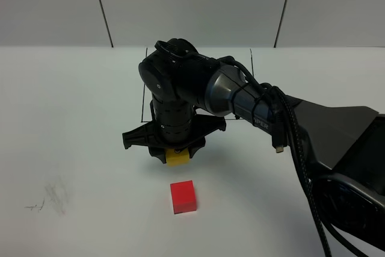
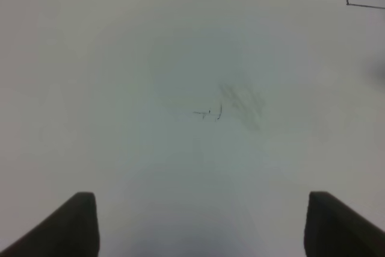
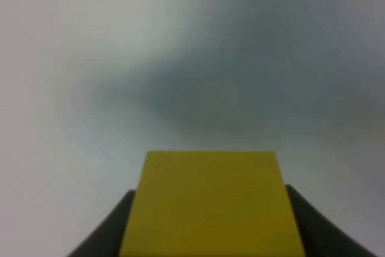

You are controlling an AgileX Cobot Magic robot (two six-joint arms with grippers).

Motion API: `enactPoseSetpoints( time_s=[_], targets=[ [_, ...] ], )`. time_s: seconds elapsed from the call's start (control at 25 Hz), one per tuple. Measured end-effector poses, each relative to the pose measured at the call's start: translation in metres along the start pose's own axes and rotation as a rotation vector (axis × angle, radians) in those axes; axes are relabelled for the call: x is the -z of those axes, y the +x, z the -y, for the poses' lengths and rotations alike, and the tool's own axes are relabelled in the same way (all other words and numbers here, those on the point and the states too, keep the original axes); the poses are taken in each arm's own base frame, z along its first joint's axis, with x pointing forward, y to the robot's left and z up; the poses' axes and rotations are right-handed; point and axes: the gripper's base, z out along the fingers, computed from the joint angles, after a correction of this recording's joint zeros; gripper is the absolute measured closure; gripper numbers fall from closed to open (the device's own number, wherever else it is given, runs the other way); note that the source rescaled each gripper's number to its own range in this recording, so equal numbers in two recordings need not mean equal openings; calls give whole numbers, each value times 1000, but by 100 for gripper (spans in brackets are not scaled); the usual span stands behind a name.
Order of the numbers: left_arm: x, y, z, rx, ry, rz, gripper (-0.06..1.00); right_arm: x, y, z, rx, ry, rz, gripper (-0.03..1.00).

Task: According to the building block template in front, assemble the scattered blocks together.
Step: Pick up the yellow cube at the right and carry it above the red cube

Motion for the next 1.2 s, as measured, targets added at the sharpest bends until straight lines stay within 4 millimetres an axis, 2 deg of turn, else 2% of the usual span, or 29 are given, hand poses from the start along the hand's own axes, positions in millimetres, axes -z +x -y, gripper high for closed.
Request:
enactPoseSetpoints(
  time_s=[0.68,1.2],
  targets=[
    [0,0,0,0,0,0,-6,-12,1,0,-2,16,-20,47],
    [0,0,0,0,0,0,-6,-29,8,2,-9,29,-78,47]
  ],
)
